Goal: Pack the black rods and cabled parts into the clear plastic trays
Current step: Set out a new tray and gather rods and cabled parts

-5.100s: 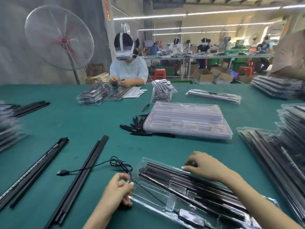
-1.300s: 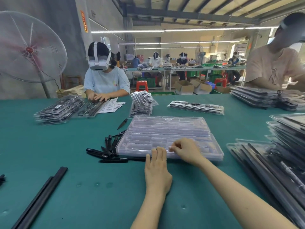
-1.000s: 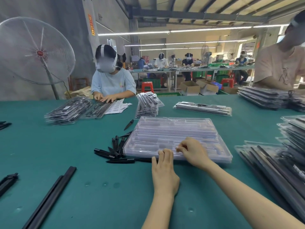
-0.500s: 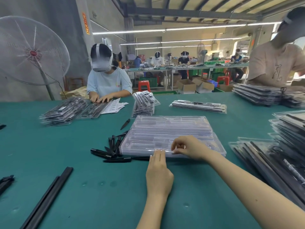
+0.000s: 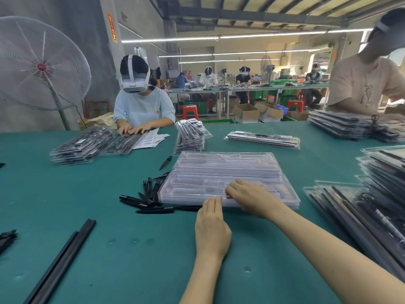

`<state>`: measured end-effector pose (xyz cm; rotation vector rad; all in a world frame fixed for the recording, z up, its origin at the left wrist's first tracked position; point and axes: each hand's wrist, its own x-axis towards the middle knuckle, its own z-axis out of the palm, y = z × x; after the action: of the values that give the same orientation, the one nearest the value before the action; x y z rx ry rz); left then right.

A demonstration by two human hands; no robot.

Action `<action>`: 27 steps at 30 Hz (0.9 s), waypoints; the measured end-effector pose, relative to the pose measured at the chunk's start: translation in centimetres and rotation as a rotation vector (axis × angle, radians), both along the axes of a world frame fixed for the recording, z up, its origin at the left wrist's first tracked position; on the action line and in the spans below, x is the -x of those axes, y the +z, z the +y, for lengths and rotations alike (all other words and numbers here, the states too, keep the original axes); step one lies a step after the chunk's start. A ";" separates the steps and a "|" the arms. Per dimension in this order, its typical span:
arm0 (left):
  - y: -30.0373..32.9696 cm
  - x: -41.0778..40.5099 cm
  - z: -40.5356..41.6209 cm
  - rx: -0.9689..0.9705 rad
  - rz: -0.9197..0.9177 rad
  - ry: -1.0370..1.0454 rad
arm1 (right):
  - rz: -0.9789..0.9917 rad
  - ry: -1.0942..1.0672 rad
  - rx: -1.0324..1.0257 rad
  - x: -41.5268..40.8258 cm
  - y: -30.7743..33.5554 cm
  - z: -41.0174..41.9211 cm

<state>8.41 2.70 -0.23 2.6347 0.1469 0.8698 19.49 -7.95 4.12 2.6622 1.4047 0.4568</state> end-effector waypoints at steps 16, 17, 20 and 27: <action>-0.9 -1.4 0.5 0.014 0.308 0.039 | -0.137 -0.115 -0.359 -1.9 6.7 1.2; -0.9 -1.4 0.5 0.009 0.314 0.039 | -0.158 -0.139 -0.371 -2.4 8.5 1.5; -1.2 -1.5 0.6 0.009 0.306 0.049 | -0.182 -0.270 -0.588 -4.2 13.4 1.0; -1.3 -1.5 0.8 -0.001 0.259 0.044 | -0.136 -0.143 -0.809 -2.2 15.2 -2.3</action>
<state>9.93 3.53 -1.54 2.7446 0.2708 0.5382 21.73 -10.25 19.28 3.1846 1.1337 1.4114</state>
